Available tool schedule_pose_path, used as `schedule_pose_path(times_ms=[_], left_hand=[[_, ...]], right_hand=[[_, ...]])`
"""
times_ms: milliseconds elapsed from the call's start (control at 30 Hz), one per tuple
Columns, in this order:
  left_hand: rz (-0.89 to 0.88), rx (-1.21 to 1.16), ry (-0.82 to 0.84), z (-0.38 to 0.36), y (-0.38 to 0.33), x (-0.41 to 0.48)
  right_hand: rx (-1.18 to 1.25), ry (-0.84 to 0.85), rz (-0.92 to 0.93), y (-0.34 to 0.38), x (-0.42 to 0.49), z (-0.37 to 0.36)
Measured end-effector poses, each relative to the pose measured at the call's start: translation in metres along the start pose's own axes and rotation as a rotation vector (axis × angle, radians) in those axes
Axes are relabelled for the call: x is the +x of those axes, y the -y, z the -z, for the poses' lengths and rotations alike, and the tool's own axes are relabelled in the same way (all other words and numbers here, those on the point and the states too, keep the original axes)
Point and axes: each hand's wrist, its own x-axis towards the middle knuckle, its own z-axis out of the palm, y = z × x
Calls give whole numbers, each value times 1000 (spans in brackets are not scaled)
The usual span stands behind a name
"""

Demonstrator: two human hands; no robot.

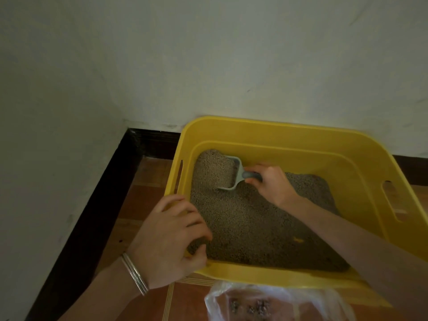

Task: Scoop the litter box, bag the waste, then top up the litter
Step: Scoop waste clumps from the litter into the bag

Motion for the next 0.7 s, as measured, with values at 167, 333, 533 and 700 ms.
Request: schedule_pose_path(times_ms=[167,333,533,700], left_hand=[[15,16,-29,-1,-1,0],[27,46,-48,-1,-3,-1],[40,86,-59,-2,-6,-4],[42,104,-67,-2,-8,-5]], right_hand=[[-8,-8,9,-7,-16,15],[-2,-70,-33,-25,-43,42],[-77,-40,-92,-36,-66,72],[-106,-4,-183,-45,-79,85]])
